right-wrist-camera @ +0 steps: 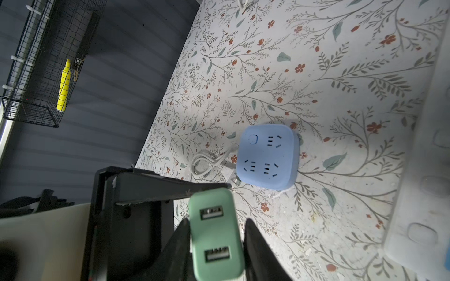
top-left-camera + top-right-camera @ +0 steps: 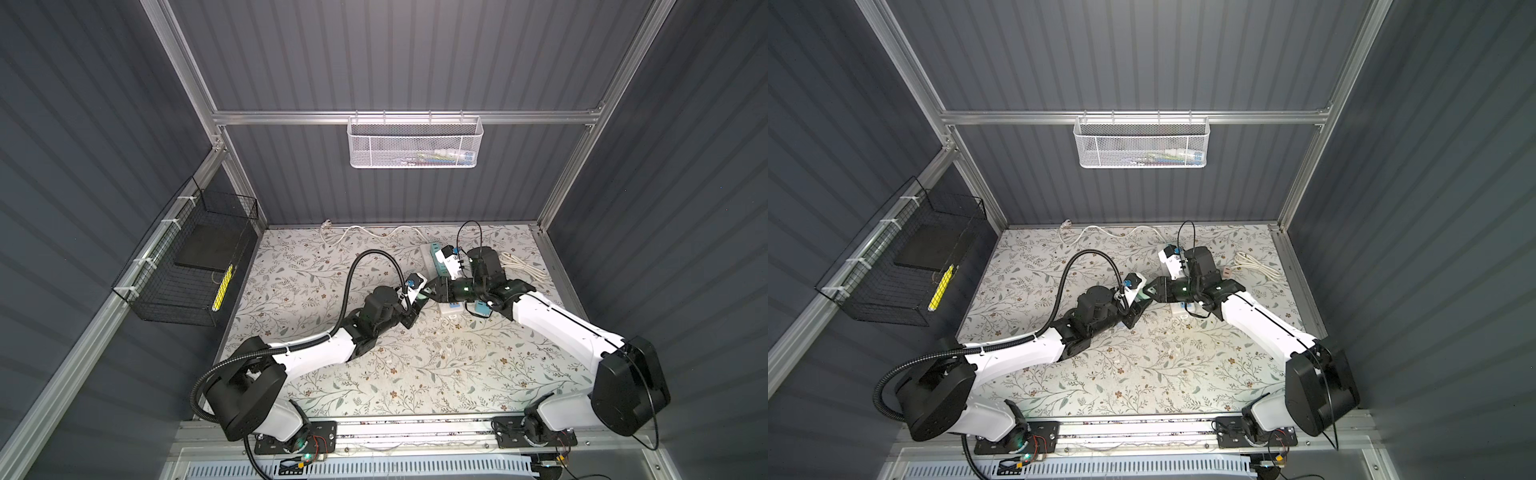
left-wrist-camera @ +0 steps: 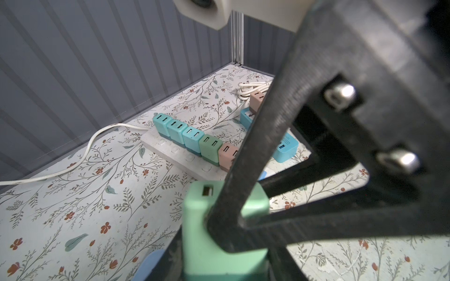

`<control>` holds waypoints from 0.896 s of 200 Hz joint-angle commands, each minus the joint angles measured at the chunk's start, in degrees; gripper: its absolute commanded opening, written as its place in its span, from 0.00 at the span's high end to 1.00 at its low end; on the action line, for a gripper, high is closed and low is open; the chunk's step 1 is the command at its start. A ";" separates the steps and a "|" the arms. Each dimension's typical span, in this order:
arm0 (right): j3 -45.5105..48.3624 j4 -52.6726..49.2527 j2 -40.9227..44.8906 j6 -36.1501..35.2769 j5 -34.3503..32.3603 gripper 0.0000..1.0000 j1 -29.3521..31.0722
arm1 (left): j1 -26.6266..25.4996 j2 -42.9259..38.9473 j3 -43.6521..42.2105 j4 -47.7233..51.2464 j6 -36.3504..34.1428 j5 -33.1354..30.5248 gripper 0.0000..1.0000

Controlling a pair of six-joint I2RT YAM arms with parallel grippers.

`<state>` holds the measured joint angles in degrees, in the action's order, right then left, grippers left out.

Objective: Insert the plug
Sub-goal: 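Carry the mint-green adapter toward the right gripper while the right reaches to take it, then grasp the mint-green adapter with the right gripper and open the left gripper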

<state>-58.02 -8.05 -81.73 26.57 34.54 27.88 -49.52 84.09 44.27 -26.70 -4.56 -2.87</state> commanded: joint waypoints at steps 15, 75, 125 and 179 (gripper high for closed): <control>-1.75 1.69 -0.97 0.60 2.17 0.71 0.98 | -0.38 -1.70 -0.17 -1.69 -0.82 0.85 0.76; -2.36 1.58 -0.12 0.87 0.05 0.77 1.73 | -0.32 -5.58 -2.76 -1.71 1.79 -4.55 0.35; -5.61 -1.81 -0.88 -2.01 -12.13 0.77 4.65 | -0.24 -19.28 -11.42 3.50 14.58 -24.97 0.16; -6.88 2.89 -7.02 -4.56 -35.23 0.78 14.48 | 0.99 -25.16 -11.56 34.75 44.04 -50.98 0.00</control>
<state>-63.88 -8.01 -85.56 23.62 11.94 39.20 -49.30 59.20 33.12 -8.03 24.01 -41.10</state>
